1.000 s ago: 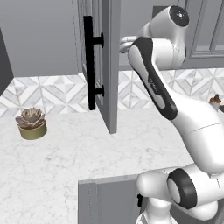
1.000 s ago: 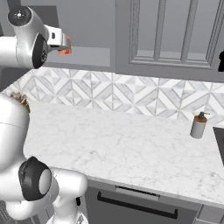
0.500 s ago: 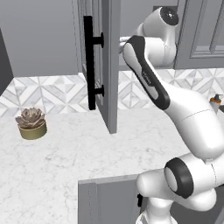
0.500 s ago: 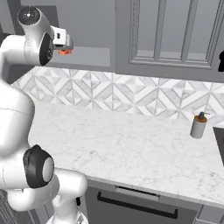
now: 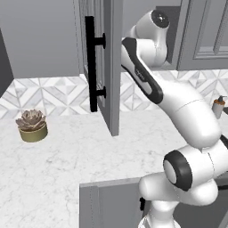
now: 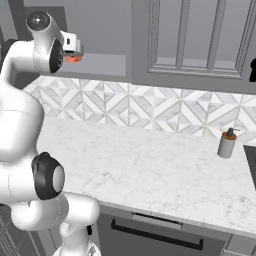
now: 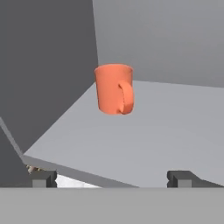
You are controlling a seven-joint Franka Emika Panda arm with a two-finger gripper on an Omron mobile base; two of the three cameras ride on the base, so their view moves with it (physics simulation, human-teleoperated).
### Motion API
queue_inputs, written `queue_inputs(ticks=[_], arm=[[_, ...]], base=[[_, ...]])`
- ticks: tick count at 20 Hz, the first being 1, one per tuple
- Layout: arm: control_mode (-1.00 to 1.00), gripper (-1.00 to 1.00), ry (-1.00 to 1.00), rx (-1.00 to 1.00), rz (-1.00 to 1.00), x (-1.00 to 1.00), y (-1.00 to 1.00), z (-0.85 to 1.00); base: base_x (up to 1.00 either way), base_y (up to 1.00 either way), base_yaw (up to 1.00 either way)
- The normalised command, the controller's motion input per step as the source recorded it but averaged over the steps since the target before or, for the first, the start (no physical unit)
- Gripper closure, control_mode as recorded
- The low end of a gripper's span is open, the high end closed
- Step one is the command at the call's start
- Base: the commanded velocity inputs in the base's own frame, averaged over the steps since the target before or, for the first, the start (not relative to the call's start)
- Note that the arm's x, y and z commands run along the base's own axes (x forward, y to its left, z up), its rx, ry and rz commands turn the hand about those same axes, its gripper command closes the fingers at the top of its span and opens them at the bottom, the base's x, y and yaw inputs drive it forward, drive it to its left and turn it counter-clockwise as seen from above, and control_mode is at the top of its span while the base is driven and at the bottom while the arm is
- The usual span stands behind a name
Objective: Gather all objects into one cabinet and sort the glasses and bowls to opposite sides.
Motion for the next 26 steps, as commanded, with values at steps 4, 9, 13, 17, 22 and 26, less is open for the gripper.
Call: queue_inputs(ticks=[4, 9, 13, 17, 22, 26], arm=[[-1.0, -1.0, 0.0, 0.0, 0.0, 0.48, 0.0, 0.0], [-1.0, -1.0, 0.0, 0.0, 0.0, 0.4, 0.01, -0.04], [-1.0, -1.0, 0.0, 0.0, 0.01, 0.36, 0.0, -0.14], [-1.0, -1.0, 0.0, 0.0, 0.01, 0.36, 0.01, -0.1], [-1.0, -1.0, 0.0, 0.0, 0.02, 0.32, 0.12, -0.08], [-1.0, -1.0, 0.0, 0.0, 0.02, 0.32, 0.1, -0.04]], base=[[0.0, 0.0, 0.0], [0.0, 0.0, 0.0], [0.0, 0.0, 0.0], [0.0, 0.0, 0.0], [0.0, 0.0, 0.0], [0.0, 0.0, 0.0]])
